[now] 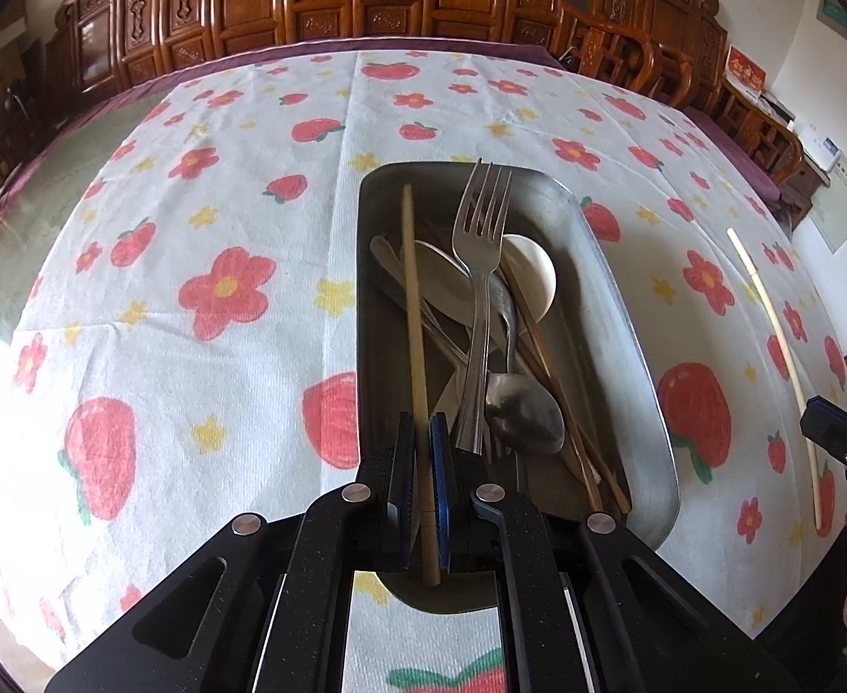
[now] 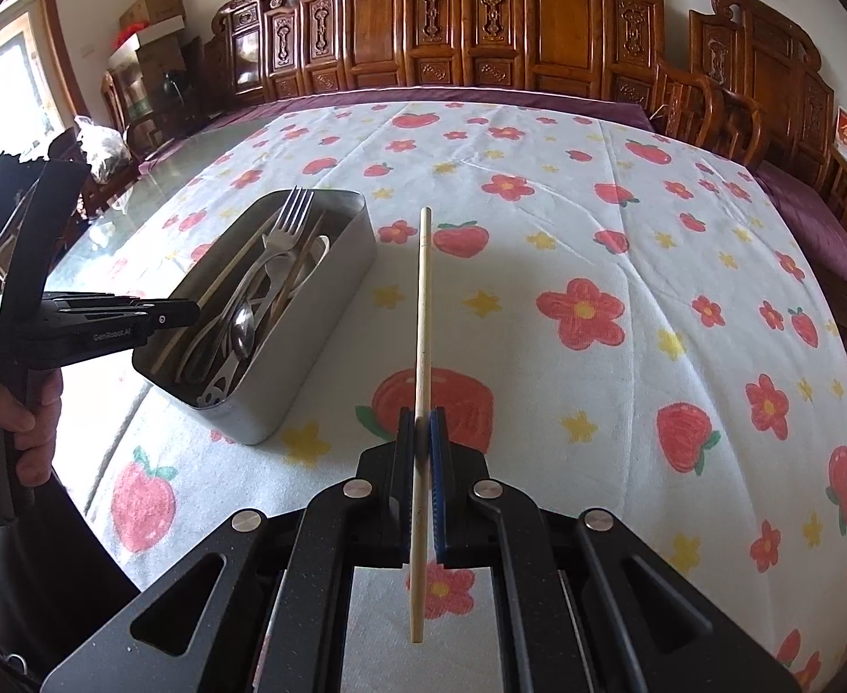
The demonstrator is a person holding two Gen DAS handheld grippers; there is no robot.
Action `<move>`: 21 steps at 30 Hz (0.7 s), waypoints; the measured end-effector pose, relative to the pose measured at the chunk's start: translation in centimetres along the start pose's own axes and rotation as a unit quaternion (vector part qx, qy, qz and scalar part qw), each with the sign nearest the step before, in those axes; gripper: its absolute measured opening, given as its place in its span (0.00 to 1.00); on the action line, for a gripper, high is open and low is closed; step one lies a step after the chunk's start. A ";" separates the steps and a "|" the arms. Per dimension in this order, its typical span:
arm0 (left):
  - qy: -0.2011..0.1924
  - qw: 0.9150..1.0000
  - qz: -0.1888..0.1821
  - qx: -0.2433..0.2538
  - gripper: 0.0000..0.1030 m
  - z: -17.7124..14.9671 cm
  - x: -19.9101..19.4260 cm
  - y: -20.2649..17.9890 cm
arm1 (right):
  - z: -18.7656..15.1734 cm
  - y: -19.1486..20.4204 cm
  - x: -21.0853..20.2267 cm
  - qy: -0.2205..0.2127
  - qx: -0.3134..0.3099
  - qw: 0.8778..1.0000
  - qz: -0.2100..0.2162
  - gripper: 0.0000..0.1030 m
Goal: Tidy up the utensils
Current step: 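Carry the wooden chopstick over the metal tray with the right tool, then lower the chopstick into the tray and open the right tool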
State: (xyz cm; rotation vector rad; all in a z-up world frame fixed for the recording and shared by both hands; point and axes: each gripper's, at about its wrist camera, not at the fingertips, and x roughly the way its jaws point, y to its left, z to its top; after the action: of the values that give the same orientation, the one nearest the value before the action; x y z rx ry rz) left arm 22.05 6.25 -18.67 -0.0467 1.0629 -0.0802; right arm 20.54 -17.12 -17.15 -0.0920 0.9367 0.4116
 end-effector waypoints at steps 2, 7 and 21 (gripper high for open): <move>-0.009 1.000 -0.003 0.000 0.06 0.0 -0.6 0.1 | 0.2 0.4 0.0 -0.001 -0.003 1.000 0.001 0.06; -0.032 0.999 -0.009 -0.006 0.06 0.1 -2.6 0.8 | 1.3 1.6 -0.1 -0.007 -0.011 1.000 0.008 0.06; -0.093 0.996 -0.005 -0.016 0.06 0.5 -8.2 3.6 | 5.3 6.8 2.0 -0.015 -0.032 0.998 0.048 0.06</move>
State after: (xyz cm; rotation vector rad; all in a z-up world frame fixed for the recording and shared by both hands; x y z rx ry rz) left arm 18.66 10.60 -11.53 -0.0869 0.8778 -0.0654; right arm 23.02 -8.93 -14.94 -0.0997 0.9005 0.5309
